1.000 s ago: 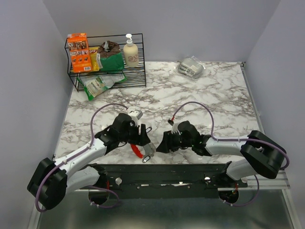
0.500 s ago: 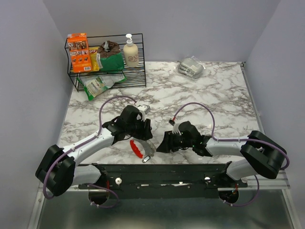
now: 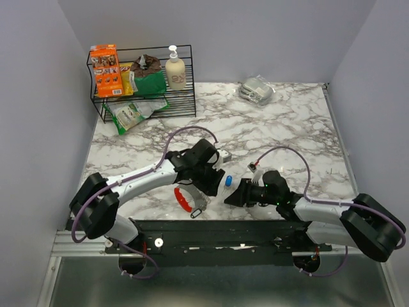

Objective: Put the keys on the keyring

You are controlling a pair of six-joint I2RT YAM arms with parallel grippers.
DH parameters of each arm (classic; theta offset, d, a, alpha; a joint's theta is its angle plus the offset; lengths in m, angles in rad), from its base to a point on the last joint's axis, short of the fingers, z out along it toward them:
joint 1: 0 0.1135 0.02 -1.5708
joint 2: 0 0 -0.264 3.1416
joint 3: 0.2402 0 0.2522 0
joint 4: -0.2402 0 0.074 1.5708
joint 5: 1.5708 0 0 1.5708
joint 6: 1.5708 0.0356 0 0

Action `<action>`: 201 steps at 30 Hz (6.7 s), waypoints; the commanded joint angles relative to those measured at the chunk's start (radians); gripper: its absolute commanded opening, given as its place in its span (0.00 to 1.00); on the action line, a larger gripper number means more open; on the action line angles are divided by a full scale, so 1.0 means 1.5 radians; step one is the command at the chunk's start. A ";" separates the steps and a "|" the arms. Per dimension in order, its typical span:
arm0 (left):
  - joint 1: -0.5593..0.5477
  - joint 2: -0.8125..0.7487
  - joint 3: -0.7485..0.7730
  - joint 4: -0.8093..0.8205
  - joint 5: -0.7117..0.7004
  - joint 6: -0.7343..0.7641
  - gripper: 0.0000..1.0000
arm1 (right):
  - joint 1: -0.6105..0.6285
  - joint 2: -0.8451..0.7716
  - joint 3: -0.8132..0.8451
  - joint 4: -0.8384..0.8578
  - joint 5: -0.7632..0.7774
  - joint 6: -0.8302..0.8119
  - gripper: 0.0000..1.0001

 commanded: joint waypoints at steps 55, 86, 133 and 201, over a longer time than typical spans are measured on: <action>-0.069 0.380 0.304 -0.334 -0.050 0.262 0.33 | -0.064 -0.381 -0.092 -0.202 0.032 -0.081 0.63; -0.057 0.123 0.170 -0.056 -0.125 0.139 0.00 | -0.065 -0.439 -0.012 -0.189 0.017 -0.145 0.64; -0.054 -0.241 -0.134 0.290 0.003 0.025 0.00 | -0.066 0.039 -0.012 0.574 -0.209 -0.144 0.52; -0.054 -0.264 0.031 0.041 0.177 0.125 0.46 | -0.065 -0.198 0.303 -0.334 -0.411 -0.525 0.01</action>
